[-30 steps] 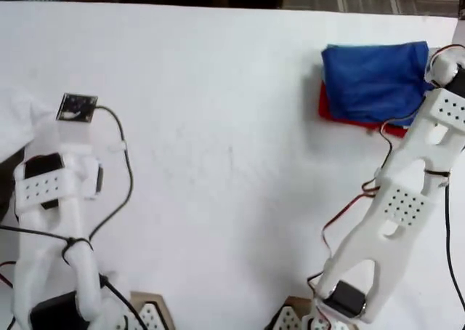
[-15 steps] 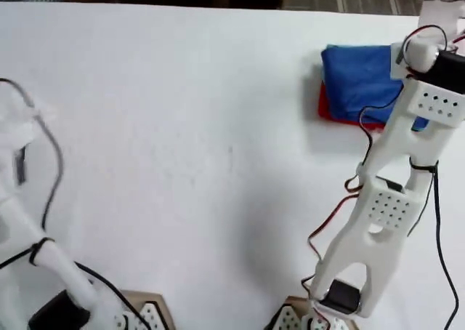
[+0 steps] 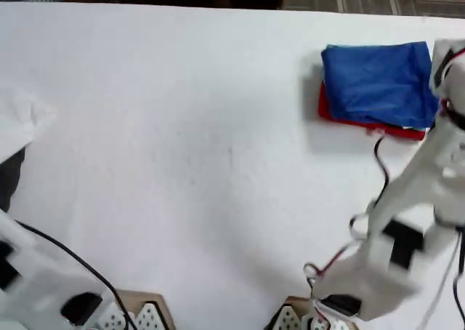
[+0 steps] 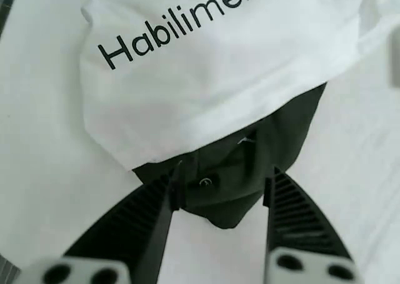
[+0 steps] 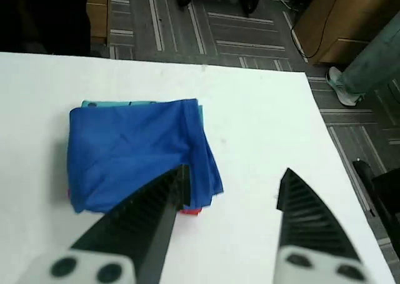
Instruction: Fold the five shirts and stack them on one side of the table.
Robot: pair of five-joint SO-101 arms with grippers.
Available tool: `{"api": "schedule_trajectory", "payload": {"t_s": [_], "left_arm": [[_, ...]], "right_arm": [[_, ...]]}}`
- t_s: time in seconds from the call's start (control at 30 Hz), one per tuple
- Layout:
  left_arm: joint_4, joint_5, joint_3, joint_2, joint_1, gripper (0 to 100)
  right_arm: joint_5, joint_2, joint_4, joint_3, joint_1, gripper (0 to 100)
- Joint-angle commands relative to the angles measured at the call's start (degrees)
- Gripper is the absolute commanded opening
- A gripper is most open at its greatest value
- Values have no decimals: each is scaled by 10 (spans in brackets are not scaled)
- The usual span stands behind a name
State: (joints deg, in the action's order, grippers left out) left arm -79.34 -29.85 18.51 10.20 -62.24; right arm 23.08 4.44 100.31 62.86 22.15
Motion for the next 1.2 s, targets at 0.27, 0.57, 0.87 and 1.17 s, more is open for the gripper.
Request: {"api": "schedule_trajectory", "payload": {"t_s": [0.27,0.57,0.87,1.17], "left_arm": [[-90,-8,589,421,-19,222],[-128,-47,720,606,-18,222],[-178,-42,727,647,-15,38],[-231,44,752,528,59,25]], "right_arm": [[-3,-570,10,-632,-103,221],[-3,-682,10,-830,-112,221],[-4,-689,10,-862,-111,221],[-4,-690,10,-901,-111,221]]}}
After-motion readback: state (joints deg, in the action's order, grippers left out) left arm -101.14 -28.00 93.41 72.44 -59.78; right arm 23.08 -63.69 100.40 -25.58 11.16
